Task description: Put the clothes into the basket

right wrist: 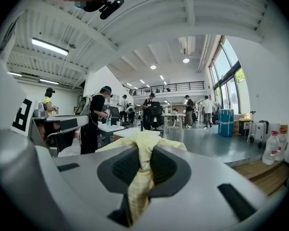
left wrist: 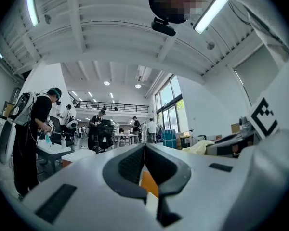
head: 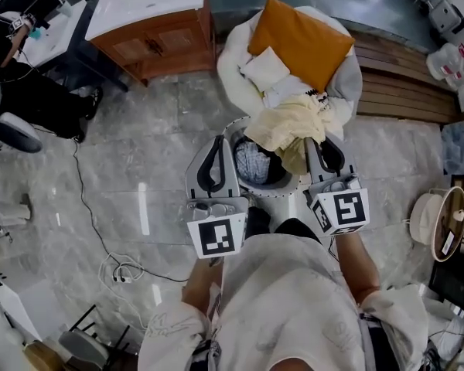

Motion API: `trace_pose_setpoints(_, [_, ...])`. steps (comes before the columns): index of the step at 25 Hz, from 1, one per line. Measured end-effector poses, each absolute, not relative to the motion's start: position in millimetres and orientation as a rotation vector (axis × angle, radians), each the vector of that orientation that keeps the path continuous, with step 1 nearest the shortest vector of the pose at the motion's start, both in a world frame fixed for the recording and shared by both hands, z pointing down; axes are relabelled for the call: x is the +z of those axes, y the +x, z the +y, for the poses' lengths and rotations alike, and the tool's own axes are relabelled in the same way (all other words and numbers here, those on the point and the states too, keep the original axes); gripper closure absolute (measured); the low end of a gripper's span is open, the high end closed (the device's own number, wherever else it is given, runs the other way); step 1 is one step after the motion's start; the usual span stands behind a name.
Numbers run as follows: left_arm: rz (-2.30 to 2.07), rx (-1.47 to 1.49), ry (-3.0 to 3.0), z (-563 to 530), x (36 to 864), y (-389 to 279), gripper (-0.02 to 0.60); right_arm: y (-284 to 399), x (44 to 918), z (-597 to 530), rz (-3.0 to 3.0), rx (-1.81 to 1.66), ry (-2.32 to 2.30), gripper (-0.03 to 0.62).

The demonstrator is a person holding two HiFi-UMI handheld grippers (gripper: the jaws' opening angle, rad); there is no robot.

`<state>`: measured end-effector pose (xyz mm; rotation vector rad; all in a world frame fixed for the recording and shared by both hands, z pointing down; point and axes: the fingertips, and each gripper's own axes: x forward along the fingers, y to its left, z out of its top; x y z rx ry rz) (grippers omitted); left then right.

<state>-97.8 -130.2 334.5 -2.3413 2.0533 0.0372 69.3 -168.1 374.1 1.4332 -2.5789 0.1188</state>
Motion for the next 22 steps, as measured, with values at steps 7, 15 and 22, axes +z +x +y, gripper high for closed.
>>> trace_pose_setpoints(7, [2.112, 0.041, -2.341, -150.0, 369.3, -136.2, 0.577, 31.2, 430.9, -190.3, -2.491, 0.225, 1.356, 0.566])
trace_pose_setpoints(15, [2.165, 0.034, -2.283, -164.0, 400.3, -147.9, 0.577, 14.7, 516.9, -212.4, -2.414, 0.347, 1.213, 0.566])
trace_pose_setpoints(22, [2.248, -0.069, -2.215, -177.0, 436.3, -137.0, 0.577, 11.9, 611.7, -219.1, -2.331, 0.419, 1.006, 0.566])
